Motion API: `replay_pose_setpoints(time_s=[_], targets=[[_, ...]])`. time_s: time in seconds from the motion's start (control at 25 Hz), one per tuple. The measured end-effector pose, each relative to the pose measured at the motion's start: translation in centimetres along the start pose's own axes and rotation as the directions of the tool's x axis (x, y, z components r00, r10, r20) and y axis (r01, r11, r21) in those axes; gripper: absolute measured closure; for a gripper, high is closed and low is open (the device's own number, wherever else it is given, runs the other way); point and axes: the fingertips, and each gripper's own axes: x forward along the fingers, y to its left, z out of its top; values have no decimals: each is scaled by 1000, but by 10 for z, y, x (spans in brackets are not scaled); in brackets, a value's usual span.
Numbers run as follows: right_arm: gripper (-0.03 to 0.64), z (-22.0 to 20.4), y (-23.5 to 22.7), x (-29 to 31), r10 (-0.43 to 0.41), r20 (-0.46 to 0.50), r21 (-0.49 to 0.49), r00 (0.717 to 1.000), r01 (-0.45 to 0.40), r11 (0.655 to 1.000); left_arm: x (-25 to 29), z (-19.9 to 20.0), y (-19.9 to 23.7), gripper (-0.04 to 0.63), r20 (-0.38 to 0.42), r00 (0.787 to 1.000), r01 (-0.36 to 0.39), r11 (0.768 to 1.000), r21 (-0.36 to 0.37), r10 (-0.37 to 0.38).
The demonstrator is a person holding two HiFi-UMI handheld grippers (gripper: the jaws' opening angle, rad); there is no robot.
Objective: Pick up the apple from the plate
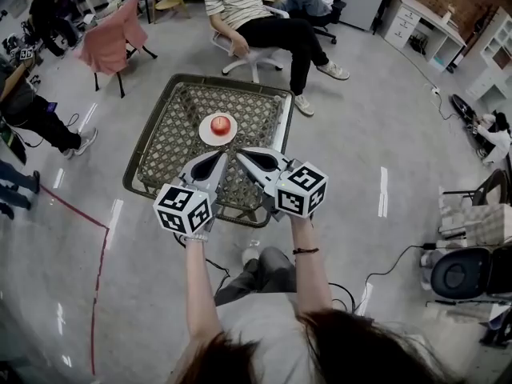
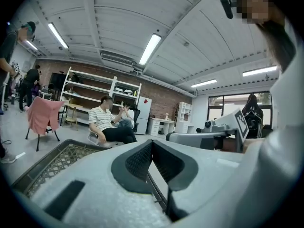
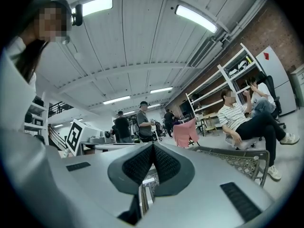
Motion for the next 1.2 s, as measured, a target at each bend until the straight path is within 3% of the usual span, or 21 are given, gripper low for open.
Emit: replay_pose_setpoints(time_s=[0.4,1.2], targets=[[607,-14,-25,3,-12,-23,34,1000,13,999,19,-21,10,584,-40,999,-9,1000,-23,8],[607,-1,-116,42,102,-99,97,990,-92,991,83,-17,62,584,-45,984,-176,980,-90,172]])
